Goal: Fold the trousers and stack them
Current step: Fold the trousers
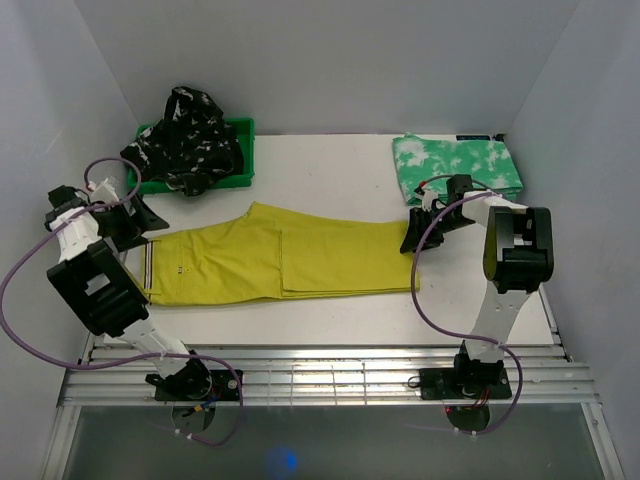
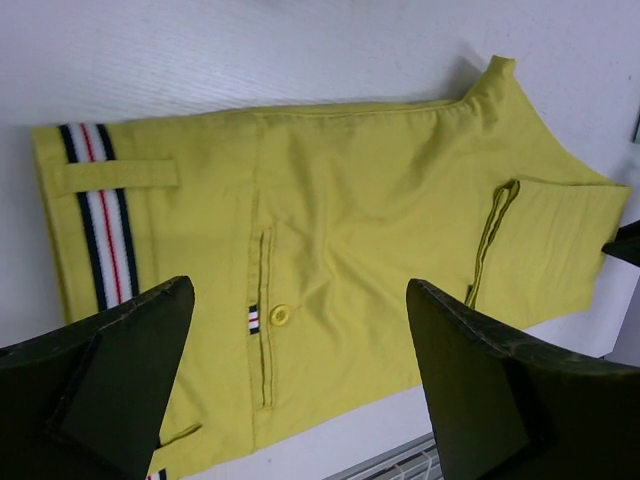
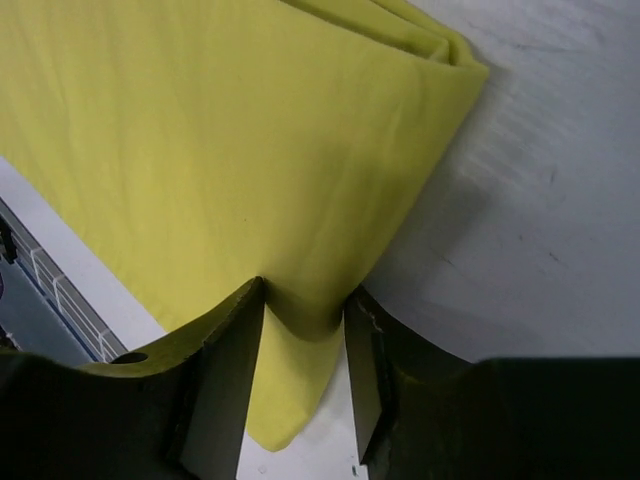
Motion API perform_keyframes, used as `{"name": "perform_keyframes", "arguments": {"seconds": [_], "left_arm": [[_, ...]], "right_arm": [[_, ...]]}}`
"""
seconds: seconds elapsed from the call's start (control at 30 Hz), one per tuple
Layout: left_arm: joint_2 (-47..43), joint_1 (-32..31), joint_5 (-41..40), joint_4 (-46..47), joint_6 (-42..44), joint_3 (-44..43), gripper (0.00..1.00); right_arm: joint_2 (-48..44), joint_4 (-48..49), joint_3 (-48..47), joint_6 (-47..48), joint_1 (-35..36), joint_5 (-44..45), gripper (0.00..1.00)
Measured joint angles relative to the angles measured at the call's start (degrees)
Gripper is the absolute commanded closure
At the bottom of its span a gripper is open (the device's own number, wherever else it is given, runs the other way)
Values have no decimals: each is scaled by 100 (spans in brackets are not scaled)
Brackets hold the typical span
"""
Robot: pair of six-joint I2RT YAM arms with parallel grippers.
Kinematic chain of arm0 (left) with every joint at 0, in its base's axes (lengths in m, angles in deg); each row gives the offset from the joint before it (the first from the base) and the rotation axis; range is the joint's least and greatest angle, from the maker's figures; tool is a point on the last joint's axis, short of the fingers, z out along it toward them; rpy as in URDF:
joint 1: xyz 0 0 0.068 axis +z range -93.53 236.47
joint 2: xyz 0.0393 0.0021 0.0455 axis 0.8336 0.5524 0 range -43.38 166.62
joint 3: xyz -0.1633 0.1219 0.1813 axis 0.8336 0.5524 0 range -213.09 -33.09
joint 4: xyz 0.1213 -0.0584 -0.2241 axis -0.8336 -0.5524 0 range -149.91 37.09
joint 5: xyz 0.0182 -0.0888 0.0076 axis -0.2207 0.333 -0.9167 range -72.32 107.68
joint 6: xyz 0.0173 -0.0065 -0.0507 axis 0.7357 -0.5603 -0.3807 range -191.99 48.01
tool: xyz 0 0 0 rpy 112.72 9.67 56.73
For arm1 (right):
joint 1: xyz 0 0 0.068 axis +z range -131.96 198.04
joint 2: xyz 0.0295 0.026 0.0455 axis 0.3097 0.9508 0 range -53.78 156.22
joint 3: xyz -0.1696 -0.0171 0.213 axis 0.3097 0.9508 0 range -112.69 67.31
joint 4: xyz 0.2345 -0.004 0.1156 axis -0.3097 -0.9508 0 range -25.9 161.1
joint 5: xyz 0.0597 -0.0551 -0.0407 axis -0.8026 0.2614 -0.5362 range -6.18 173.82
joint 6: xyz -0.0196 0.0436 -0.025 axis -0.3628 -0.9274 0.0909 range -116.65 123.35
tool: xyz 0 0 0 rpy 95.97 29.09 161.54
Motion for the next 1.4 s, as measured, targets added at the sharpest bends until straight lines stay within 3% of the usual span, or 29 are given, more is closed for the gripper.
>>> {"name": "perform_keyframes", "arguments": {"seconds": [0.1, 0.17, 0.2, 0.33, 0.53, 0.8, 1.03, 1.17, 1.2, 1.4], "left_arm": [[0, 291, -122, -94, 146, 26, 2], [0, 411, -249, -116, 232, 109, 2], [0, 448, -302, -131, 280, 173, 2], [0, 505, -448, -201, 472, 496, 2], [0, 507, -468, -258, 848, 879, 16], [-94, 413, -245, -280, 1239, 1405, 23], [-122, -586, 83, -140, 1180, 1759, 26], [-57, -1169, 398, 85, 911, 1952, 38], [0, -1233, 468, 131, 826, 1985, 45], [640, -1259, 568, 404, 514, 2044, 61]], "right_arm": [[96, 15, -83, -66, 151, 59, 71], [129, 26, -96, -70, 164, 131, 91], [140, 17, -96, -70, 164, 181, 92], [125, -133, -98, 26, 50, 210, 92], [-162, -935, -168, 573, -868, 455, 92], [-535, -2312, -1517, 1440, -2044, 337, 92], [-1027, -2841, -2041, 1250, -1825, -461, 92], [-1132, -2771, -2039, 828, -1506, -695, 92], [-1143, -2708, -2033, 688, -1405, -732, 92], [-1165, -2175, -2015, -144, -654, -809, 92]]}}
